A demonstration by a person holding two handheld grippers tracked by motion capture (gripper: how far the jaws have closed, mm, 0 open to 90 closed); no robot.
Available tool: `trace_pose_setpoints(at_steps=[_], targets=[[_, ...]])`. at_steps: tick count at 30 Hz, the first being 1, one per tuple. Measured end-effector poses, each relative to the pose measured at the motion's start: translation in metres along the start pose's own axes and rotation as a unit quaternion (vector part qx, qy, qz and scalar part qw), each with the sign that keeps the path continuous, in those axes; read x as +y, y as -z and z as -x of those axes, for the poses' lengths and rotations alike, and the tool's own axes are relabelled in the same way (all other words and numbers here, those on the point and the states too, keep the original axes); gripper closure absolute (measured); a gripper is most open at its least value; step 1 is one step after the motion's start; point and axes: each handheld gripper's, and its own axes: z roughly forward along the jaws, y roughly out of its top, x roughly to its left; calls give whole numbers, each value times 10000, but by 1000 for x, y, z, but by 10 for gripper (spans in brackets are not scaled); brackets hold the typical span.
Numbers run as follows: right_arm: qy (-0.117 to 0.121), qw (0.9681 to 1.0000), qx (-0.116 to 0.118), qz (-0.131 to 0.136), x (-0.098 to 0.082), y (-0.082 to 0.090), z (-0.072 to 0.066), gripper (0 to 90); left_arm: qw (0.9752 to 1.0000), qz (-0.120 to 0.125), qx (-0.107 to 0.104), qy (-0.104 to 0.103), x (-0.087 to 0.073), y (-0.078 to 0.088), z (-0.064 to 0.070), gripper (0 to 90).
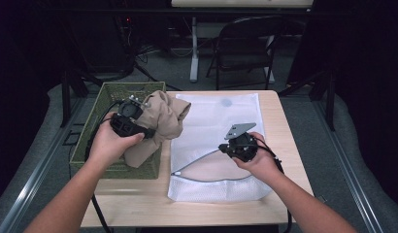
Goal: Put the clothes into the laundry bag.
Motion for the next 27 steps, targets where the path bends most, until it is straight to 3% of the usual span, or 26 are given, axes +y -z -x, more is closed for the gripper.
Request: trace_pose_setpoints(at_steps=[10,27], targets=[[-72,9999,-12,105,11,5,9,887,10000,67,-63,2,-7,3,2,489],[-217,9996,110,134,22,-11,18,887,9993,229,-227,-177,-28,14,20,490]])
